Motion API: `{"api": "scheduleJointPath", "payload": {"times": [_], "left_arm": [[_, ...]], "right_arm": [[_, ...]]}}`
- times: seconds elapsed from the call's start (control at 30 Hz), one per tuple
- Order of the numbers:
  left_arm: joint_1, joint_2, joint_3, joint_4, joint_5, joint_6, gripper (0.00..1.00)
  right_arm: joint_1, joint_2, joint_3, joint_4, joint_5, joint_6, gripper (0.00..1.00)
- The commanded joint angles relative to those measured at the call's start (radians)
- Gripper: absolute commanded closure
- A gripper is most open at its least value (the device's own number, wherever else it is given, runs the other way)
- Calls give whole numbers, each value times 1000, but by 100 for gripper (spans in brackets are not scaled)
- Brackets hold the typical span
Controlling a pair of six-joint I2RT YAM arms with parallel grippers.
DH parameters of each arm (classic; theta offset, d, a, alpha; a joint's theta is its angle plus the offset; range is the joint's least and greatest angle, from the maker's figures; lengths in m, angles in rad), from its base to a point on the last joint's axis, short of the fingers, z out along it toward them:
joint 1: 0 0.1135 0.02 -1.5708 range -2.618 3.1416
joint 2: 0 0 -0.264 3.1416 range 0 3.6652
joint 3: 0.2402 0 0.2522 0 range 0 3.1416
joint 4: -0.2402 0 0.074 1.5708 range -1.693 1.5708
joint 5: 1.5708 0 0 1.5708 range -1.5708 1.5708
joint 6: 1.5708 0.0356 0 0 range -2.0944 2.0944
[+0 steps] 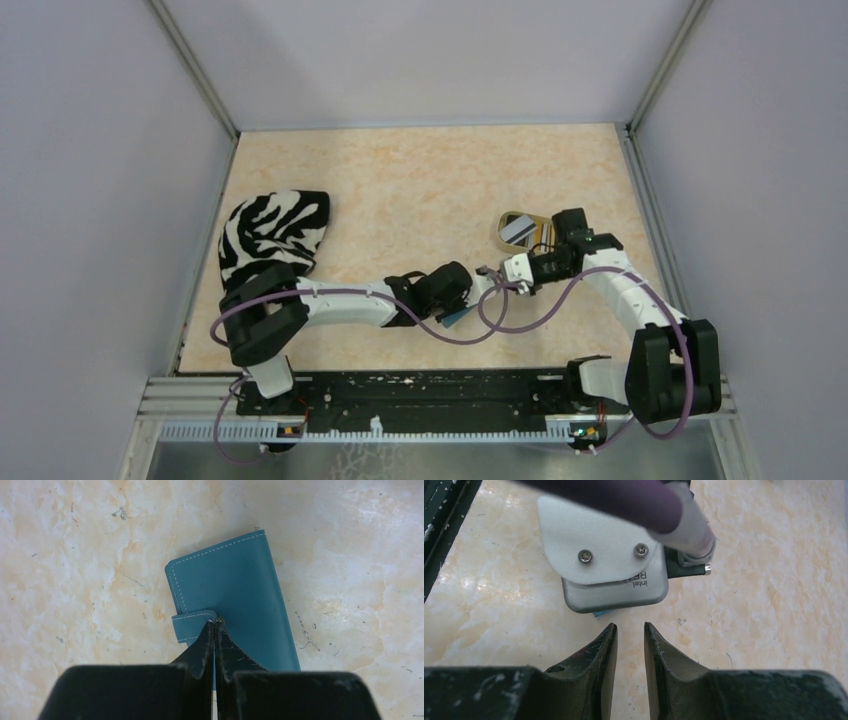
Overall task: Put the credit cards into the card holder
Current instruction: Close the card holder at the center of the board.
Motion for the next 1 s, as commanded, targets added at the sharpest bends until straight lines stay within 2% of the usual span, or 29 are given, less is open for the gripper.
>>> {"api": "scheduleJointPath", "payload": {"times": [0.0,0.97], "left_arm": [[-34,85,-3,-191,36,-23,100],[-119,253,118,-378,17,-79,100]], "right_arm": [[-13,4,53,-23,-63,-11,74],[-54,-2,76,-42,-97,-10,75]]}}
